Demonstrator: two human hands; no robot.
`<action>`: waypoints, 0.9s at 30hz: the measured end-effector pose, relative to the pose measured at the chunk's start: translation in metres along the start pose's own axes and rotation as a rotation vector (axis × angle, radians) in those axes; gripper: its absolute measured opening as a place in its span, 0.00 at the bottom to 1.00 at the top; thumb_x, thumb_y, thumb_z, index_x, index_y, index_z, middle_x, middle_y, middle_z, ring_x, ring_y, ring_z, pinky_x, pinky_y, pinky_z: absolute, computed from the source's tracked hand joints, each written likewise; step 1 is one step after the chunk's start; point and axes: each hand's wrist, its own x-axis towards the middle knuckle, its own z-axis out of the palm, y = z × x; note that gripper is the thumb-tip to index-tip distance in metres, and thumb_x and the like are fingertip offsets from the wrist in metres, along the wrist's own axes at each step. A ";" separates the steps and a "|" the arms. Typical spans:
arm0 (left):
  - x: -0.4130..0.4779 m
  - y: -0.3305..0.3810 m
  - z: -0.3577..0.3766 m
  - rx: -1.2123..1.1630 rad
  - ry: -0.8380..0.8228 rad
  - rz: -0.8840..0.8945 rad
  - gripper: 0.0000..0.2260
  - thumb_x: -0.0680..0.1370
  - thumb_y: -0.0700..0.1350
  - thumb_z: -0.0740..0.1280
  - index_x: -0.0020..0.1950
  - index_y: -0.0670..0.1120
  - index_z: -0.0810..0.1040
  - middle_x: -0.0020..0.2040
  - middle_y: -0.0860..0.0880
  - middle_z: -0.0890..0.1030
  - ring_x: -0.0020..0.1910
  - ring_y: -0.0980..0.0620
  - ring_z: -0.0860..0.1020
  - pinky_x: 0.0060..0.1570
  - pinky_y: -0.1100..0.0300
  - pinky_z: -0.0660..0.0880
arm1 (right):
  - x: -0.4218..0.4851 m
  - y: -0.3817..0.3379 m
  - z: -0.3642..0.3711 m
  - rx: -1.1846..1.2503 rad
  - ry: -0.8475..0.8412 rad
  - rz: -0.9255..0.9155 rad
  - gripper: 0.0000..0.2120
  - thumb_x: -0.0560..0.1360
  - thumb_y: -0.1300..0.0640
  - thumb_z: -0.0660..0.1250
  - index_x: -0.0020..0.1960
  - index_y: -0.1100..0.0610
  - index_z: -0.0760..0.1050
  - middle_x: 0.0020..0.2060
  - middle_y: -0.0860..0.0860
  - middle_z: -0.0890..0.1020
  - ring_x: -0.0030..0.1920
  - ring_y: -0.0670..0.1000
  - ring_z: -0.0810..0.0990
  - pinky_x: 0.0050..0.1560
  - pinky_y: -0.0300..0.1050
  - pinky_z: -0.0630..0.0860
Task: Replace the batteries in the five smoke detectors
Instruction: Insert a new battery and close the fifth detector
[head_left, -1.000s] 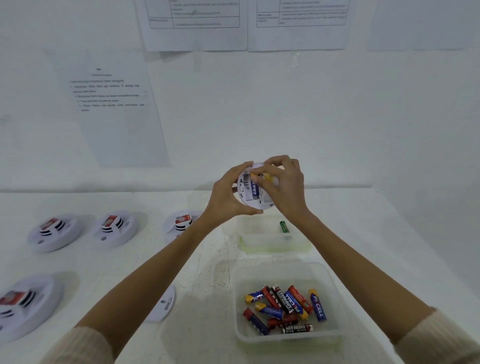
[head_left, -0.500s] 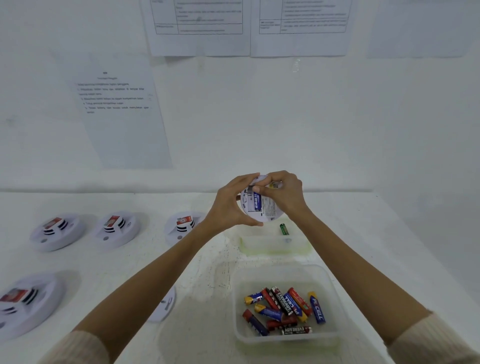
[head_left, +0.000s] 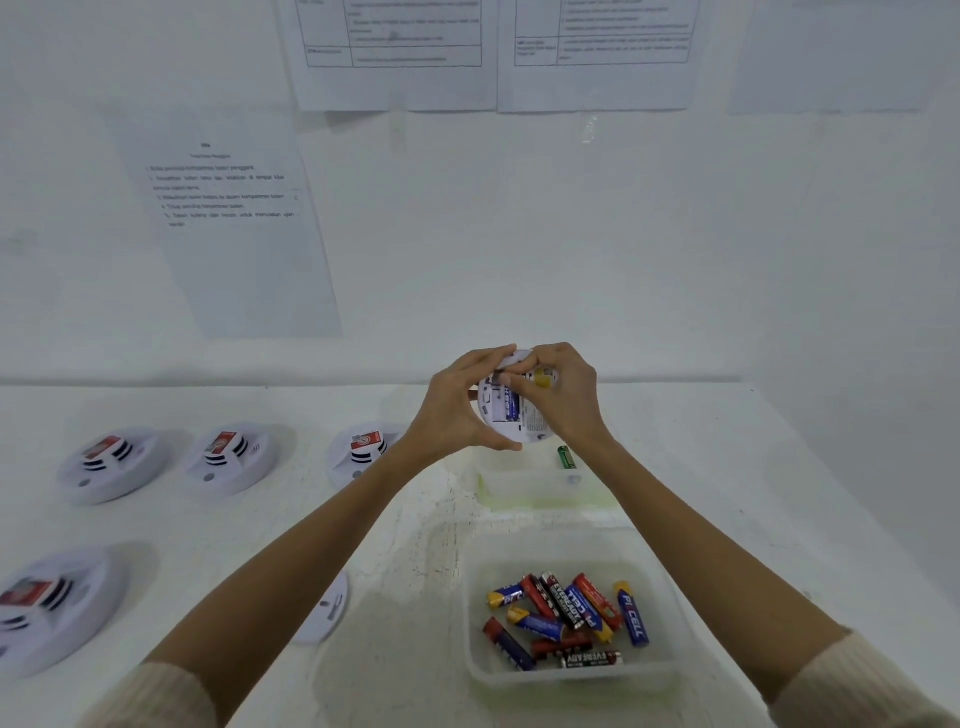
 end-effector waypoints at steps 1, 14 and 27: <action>0.000 0.000 0.000 0.001 0.003 0.000 0.44 0.55 0.43 0.83 0.68 0.45 0.69 0.63 0.55 0.72 0.57 0.68 0.72 0.50 0.75 0.72 | 0.001 -0.002 -0.001 0.022 -0.008 0.015 0.03 0.68 0.58 0.74 0.40 0.55 0.80 0.40 0.44 0.77 0.43 0.41 0.74 0.44 0.25 0.67; 0.008 0.007 -0.003 0.028 0.014 0.023 0.45 0.54 0.46 0.82 0.68 0.49 0.67 0.61 0.54 0.72 0.57 0.69 0.71 0.49 0.76 0.72 | 0.017 -0.010 -0.005 -0.033 -0.068 0.041 0.05 0.67 0.60 0.75 0.39 0.61 0.81 0.37 0.50 0.80 0.38 0.43 0.75 0.39 0.30 0.70; 0.004 0.003 -0.024 -0.042 0.017 -0.073 0.45 0.55 0.39 0.83 0.69 0.48 0.69 0.61 0.51 0.73 0.54 0.64 0.74 0.48 0.70 0.76 | 0.000 0.013 -0.040 0.111 0.046 0.231 0.08 0.73 0.55 0.70 0.41 0.60 0.76 0.37 0.52 0.80 0.37 0.51 0.80 0.41 0.43 0.78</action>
